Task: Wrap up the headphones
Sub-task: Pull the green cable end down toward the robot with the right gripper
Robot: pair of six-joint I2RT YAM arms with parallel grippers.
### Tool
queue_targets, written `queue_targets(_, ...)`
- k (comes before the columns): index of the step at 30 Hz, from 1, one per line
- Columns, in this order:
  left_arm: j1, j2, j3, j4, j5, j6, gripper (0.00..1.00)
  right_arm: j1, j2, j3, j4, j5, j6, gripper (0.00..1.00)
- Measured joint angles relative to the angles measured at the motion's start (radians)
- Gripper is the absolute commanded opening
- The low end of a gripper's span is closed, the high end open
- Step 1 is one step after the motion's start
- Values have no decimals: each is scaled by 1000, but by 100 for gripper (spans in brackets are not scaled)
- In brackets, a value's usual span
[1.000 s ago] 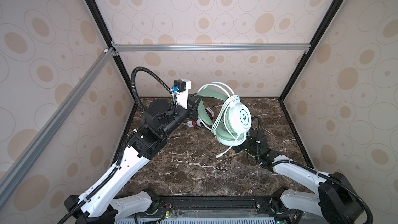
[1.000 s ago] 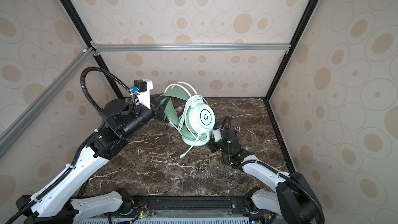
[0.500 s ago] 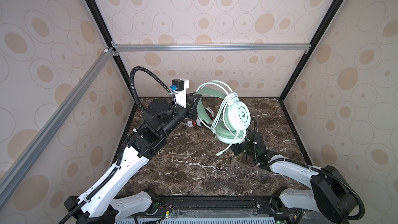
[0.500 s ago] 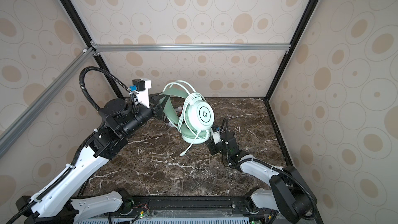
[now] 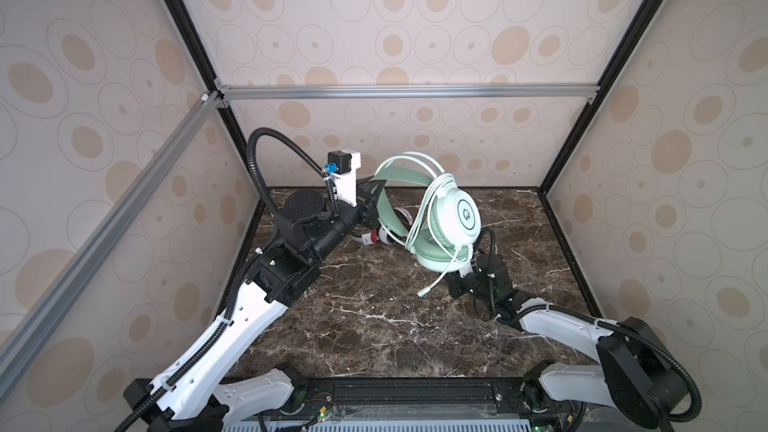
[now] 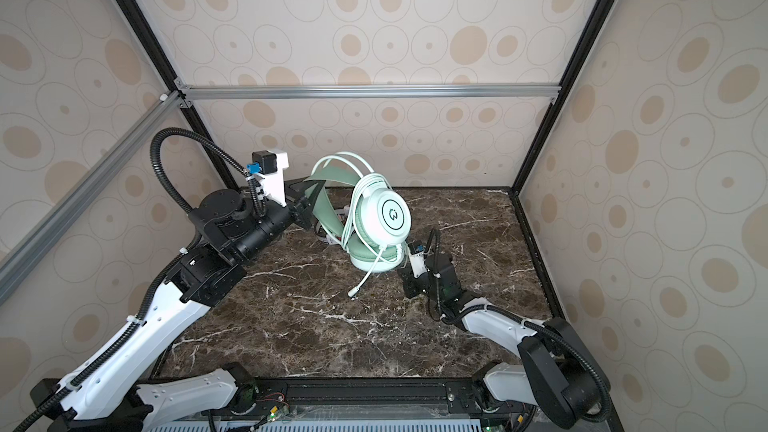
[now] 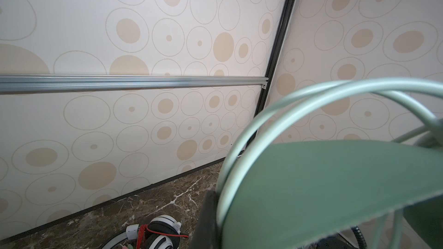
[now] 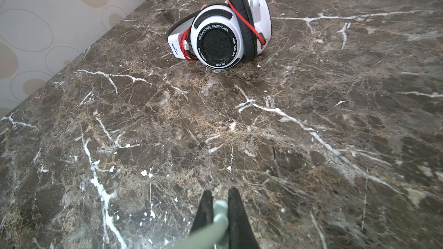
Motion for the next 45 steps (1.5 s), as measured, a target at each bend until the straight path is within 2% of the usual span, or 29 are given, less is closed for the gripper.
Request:
queue_targets(8, 5, 8, 6, -7, -43, -69, 0, 0, 0, -11, 14, 7, 1, 0)
queue_targets(20, 9, 65, 30, -32, -74, -286, 0, 12, 29, 13, 0, 121, 37, 0)
queue_targets(28, 9, 108, 34, -17, -153, -329, 0, 113, 65, 34, -35, 256, 54, 0)
queue_targets(45, 34, 273, 53, 90, -230, -354, 0, 378, 68, 34, -105, 484, 32, 0)
